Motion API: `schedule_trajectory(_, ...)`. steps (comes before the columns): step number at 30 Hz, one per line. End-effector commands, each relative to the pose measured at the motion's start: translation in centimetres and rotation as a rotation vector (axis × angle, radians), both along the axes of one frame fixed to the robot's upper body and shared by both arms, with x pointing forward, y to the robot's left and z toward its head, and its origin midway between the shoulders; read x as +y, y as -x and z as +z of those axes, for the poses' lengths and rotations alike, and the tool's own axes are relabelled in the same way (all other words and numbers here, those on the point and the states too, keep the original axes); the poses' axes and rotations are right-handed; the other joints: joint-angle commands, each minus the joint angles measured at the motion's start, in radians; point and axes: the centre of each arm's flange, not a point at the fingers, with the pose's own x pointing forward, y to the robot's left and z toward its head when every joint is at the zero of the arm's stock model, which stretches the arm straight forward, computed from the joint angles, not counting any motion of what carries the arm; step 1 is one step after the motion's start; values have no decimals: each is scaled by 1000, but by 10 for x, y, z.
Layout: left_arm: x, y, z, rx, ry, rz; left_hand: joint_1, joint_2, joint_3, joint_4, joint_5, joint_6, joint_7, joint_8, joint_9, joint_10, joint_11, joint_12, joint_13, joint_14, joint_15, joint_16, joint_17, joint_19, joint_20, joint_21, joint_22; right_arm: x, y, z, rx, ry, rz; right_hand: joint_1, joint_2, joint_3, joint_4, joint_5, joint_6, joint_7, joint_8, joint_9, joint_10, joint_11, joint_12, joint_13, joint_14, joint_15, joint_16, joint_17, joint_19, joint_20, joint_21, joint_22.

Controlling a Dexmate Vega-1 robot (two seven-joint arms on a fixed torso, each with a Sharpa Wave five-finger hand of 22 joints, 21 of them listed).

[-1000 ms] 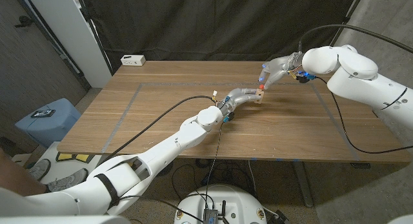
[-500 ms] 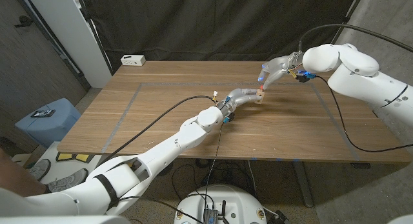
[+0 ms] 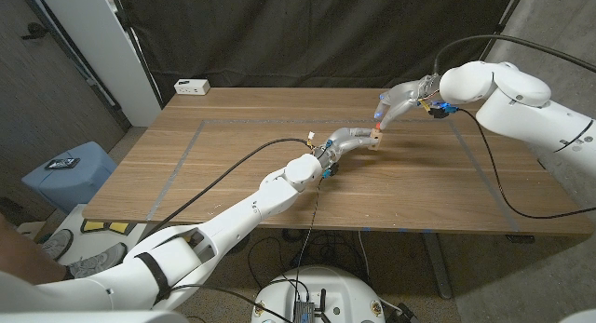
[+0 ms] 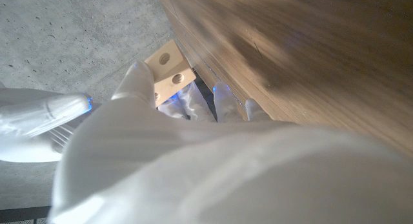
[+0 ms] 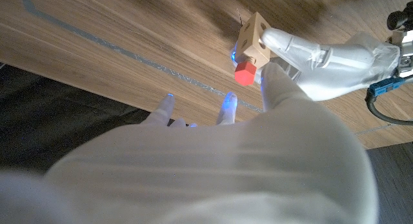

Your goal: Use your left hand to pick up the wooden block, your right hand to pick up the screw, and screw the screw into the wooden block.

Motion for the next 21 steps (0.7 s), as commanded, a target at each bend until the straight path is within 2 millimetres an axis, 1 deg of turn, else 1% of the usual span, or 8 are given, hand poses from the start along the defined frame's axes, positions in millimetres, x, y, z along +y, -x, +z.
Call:
schedule_trajectory(1, -1, 2, -1, -11, 1, -1, 6, -3, 4, -9, 5, 4, -4, 5, 1, -3, 0, 1, 3, 10, -63, 4, 1, 0, -5, 4, 4, -7, -1, 0, 11, -25, 1, -16, 0, 2, 9, -3, 12, 6, 12, 5, 0, 14, 7, 4, 0, 4, 8, 5, -3, 0, 0, 4)
schedule_trajectory(5, -1, 3, 0, -13, 1, -1, 13, -3, 6, -13, 5, 9, -3, 7, 1, -2, 0, 2, 3, 10, -65, 4, 1, 0, -6, 4, 4, -9, -2, -1, 15, -37, 3, -22, 3, 0, 11, -3, 26, 9, 18, 7, 3, 15, 9, 4, 1, 4, 9, 5, -2, -1, 1, 4)
schedule_trajectory(8, -1, 3, 0, -14, 0, -2, 12, -3, 5, -13, 4, 6, -3, 5, 1, -3, 0, 1, 2, 9, -65, 4, 1, -1, -6, 4, 4, -11, -4, -1, 17, -45, 3, -22, 2, 0, 8, -3, 36, 16, 23, 8, 6, 16, 10, 4, 3, 5, 10, 5, -1, -3, 1, 4)
schedule_trajectory(15, -2, 3, 0, -14, -2, -2, 10, -2, 5, -12, 3, 3, -4, 4, 1, -3, 0, 0, 0, 9, -63, 4, 1, 0, -6, 5, 4, -13, -7, -3, 19, -55, 3, -20, 6, 2, 4, -2, 61, 20, 35, 11, 18, 18, 14, 4, 7, 5, 11, 4, 2, -5, 3, 4)
schedule_trajectory(21, -3, 2, 0, -11, -3, -3, 9, -1, 4, -12, 3, 3, -4, 4, 1, -4, 0, -1, -1, 9, -64, 4, 2, 0, -7, 5, 4, -14, -9, -6, 21, -61, 2, -19, 8, 3, 3, -2, 64, 19, 38, 13, 21, 21, 14, 4, 11, 7, 12, 4, 4, -6, 3, 4)
